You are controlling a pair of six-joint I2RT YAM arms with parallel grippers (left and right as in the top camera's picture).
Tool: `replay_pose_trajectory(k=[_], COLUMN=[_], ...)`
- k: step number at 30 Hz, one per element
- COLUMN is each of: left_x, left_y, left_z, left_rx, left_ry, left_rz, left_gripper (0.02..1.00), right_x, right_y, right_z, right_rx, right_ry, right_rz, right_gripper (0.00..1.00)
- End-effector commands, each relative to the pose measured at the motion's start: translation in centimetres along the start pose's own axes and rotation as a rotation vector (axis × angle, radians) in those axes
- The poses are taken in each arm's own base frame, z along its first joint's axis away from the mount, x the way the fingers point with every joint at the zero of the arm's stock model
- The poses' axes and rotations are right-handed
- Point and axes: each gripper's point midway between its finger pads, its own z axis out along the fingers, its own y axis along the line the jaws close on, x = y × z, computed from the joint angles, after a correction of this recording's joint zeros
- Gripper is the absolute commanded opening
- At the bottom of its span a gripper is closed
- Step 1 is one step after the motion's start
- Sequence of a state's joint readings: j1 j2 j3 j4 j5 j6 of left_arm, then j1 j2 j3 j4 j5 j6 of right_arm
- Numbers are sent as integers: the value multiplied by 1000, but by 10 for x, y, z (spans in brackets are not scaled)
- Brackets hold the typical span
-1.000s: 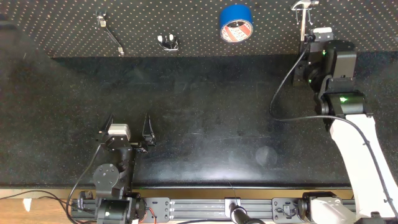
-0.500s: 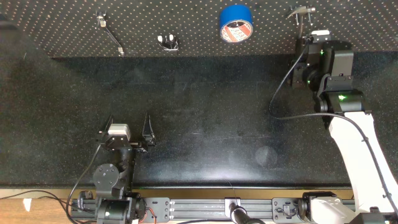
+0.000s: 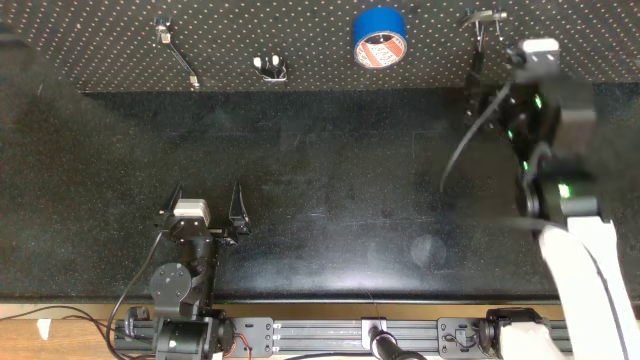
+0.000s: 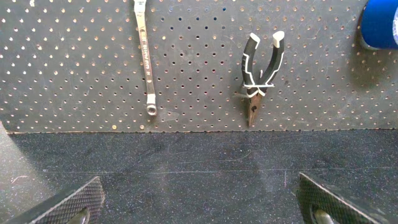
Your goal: Place Tools Onto Pegboard
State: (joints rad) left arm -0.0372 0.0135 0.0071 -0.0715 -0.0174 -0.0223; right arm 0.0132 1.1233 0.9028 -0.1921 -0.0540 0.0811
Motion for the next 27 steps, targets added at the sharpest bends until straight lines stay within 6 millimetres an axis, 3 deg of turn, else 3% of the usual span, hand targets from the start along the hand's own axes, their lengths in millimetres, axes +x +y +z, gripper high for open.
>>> replay_pose_trajectory(k=[1, 4, 9, 21, 27], left_x=[0, 0, 0, 0, 0], left_y=[0, 0, 0, 0, 0], left_z=[0, 0, 0, 0, 0], left_rx=[0, 0, 0, -1, 0], left_ry=[-1, -1, -1, -1, -1], left_rz=[16, 16, 16, 16, 16], left_gripper=[996, 996, 996, 996, 996], right_x=[32, 65, 98, 131, 163], right_y=[-24, -26, -24, -9, -2], right_z=[-35, -51, -62, -70, -70], right_rx=[79, 62, 58, 5, -9], right_ry=[-159, -333, -391, -368, -249], right_rz=[165, 233, 229, 217, 216], right_gripper=[976, 976, 976, 976, 976])
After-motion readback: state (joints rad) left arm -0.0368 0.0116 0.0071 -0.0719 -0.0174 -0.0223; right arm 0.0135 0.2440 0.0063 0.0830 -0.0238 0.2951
